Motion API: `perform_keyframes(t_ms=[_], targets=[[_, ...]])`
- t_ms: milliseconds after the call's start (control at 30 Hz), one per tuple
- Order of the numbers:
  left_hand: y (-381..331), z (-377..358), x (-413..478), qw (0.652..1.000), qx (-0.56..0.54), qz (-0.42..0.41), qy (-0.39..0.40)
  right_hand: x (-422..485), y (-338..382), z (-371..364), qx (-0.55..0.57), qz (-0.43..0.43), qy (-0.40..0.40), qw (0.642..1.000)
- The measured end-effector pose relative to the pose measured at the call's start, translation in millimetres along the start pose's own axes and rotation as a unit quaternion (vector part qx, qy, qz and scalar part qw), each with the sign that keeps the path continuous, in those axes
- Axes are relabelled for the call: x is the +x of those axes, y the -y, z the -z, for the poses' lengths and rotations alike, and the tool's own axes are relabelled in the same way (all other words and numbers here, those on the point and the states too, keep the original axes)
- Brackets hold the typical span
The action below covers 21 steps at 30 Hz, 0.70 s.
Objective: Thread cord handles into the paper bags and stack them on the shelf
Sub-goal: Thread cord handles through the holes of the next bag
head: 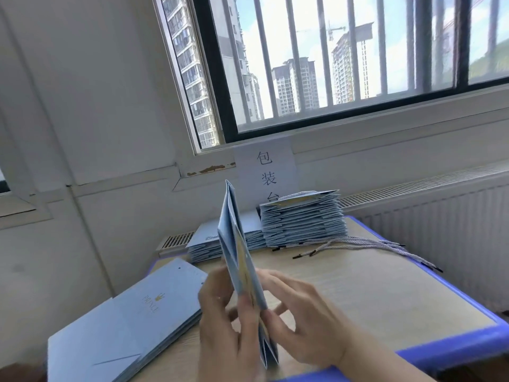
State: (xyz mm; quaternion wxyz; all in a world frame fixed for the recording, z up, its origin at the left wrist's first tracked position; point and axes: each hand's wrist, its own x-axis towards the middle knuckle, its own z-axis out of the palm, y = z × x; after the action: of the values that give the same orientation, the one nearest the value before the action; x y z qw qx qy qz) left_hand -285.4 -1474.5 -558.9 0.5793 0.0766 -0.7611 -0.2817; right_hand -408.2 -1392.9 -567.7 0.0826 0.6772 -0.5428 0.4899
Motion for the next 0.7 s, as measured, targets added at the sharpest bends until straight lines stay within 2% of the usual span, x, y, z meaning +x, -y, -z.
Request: perform_keyframes(t_ms=[67, 200, 300, 367, 433, 500, 600, 700], targets=[[2.9, -3.3, 1.2, 0.996, 0.045, -0.035, -0.064, 2.3, 0.4, -1.5, -0.006, 0.010, -0.008, 1.000], [10.7, -5.7, 4.1, 0.970, 0.181, -0.119, -0.106, 5.8, 4.4, -4.2, -0.059, 0.055, -0.046, 0.996], [21.4, -1.9, 5.9, 0.960, 0.196, -0.046, -0.194, 6.5, 3.3, -3.6, -0.095, 0.073, -0.066, 0.991], [25.4, 0.5, 6.2, 0.959, 0.173, -0.020, -0.224, 6.3, 0.6, -5.2, -0.107, 0.081, -0.070, 0.989], [20.3, -1.7, 5.7, 0.964, 0.150, -0.045, -0.214, 3.4, -3.1, -9.7, -0.095, 0.083, -0.057, 0.990], [15.9, -5.5, 4.6, 0.976, 0.120, -0.078, -0.164, -0.3, -5.5, -11.2, -0.070, 0.068, -0.035, 0.995], [17.7, -6.2, 4.1, 0.985, 0.108, -0.047, -0.128, -1.1, -6.1, -2.5, -0.048, 0.058, -0.023, 0.997], [20.1, -2.9, 4.3, 0.983, 0.116, -0.058, -0.129, 12.8, -19.4, 19.7, -0.136, 0.059, -0.038, 0.988]])
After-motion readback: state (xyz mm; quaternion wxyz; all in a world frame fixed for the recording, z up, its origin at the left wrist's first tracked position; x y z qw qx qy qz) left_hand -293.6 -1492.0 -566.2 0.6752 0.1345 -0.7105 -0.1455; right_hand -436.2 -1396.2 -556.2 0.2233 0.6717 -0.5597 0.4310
